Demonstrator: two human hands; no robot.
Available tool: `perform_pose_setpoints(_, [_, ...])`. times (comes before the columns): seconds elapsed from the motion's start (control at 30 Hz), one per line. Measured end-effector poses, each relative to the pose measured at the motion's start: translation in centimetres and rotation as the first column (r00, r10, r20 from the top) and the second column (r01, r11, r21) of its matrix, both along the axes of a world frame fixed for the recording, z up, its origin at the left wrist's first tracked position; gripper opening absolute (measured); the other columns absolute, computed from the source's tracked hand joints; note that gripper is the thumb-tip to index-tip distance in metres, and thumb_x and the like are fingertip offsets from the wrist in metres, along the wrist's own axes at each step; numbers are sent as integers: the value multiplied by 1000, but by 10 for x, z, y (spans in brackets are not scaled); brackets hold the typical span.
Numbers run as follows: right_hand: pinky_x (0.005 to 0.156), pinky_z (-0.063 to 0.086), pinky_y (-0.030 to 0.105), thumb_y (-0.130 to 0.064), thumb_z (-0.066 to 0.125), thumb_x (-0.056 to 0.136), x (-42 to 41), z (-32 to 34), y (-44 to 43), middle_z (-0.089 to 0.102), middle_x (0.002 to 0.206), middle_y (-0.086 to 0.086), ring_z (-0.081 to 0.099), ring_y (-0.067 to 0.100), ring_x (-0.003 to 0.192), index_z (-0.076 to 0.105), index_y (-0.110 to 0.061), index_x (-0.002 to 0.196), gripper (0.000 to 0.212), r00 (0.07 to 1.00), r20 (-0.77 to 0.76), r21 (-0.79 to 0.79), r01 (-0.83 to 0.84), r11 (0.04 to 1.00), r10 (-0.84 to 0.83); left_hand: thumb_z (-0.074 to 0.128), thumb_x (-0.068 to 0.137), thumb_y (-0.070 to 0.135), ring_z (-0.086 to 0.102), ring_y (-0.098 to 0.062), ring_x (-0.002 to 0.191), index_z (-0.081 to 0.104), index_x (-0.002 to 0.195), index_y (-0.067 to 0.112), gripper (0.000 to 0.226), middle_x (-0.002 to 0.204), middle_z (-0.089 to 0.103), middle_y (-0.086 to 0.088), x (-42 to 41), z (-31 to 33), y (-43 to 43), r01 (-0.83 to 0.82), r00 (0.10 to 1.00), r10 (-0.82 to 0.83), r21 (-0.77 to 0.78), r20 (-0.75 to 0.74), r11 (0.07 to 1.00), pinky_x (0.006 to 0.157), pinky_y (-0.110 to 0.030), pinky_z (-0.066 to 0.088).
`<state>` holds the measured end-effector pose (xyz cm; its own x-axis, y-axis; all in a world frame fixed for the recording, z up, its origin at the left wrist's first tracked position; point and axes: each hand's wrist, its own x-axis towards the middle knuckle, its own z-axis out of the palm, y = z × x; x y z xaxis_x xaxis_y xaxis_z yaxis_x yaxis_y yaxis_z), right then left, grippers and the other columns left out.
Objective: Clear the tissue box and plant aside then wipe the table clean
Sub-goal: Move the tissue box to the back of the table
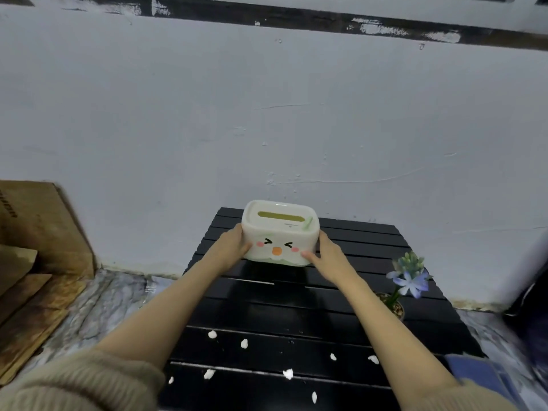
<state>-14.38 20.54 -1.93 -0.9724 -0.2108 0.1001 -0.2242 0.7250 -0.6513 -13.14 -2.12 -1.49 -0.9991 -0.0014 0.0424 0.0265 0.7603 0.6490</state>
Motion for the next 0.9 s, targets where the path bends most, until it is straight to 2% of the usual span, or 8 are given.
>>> perform_pose_setpoints(0.1, [98, 45, 43, -30, 61, 84, -23, 0, -7, 52, 132, 6, 50, 24, 118, 34, -18, 131, 56, 1000, -8, 3, -4, 1000, 4, 46, 89, 16, 54, -32, 108, 40, 124, 5, 36, 121, 58, -18, -19, -9, -3, -33, 999, 32, 50, 15, 998, 88, -39, 44])
perform_pose_setpoints(0.37, [93, 47, 43, -41, 60, 82, -70, -22, -21, 56, 126, 2, 54, 22, 112, 35, -23, 128, 56, 999, 33, 8, -14, 1000, 14, 48, 90, 17, 54, -29, 110, 40, 126, 7, 38, 122, 58, -15, -58, -38, -17, -65, 998, 63, 86, 23, 994, 91, -39, 45])
perform_pose_setpoints(0.57, [96, 46, 44, -29, 57, 86, -88, -41, -25, 53, 130, 3, 52, 23, 116, 33, -26, 129, 49, 999, 32, -60, 18, 998, -16, 48, 89, 18, 55, -23, 109, 39, 128, 16, 40, 120, 60, -6, -76, -49, -18, -51, 996, 63, 187, -58, 981, 88, -31, 42])
perform_pose_setpoints(0.7, [99, 44, 47, -33, 57, 85, -91, -46, -25, 51, 132, 1, 49, 20, 119, 31, -28, 130, 52, 999, 28, -92, 22, 996, -19, 49, 90, 24, 54, -17, 104, 32, 133, 24, 46, 108, 54, 9, -74, -55, -20, -24, 997, 41, 228, -68, 973, 86, -29, 39])
perform_pose_setpoints(0.8, [105, 39, 48, -36, 57, 85, -83, -44, -24, 43, 139, 0, 42, 19, 127, 27, -27, 135, 59, 1000, 4, -73, 16, 997, -15, 50, 90, 28, 52, -16, 108, 35, 132, 23, 45, 120, 54, 7, -67, -51, -23, -15, 997, 31, 206, -75, 978, 89, -30, 40])
perform_pose_setpoints(0.9, [113, 26, 42, -33, 53, 89, -61, -34, -24, 27, 151, 4, 25, 21, 138, 15, -20, 142, 67, 1000, 6, -30, 12, 999, -12, 50, 90, 26, 49, -23, 121, 33, 136, 17, 49, 139, 46, -2, -57, -47, -23, -50, 994, 63, 151, -86, 987, 97, -33, 40])
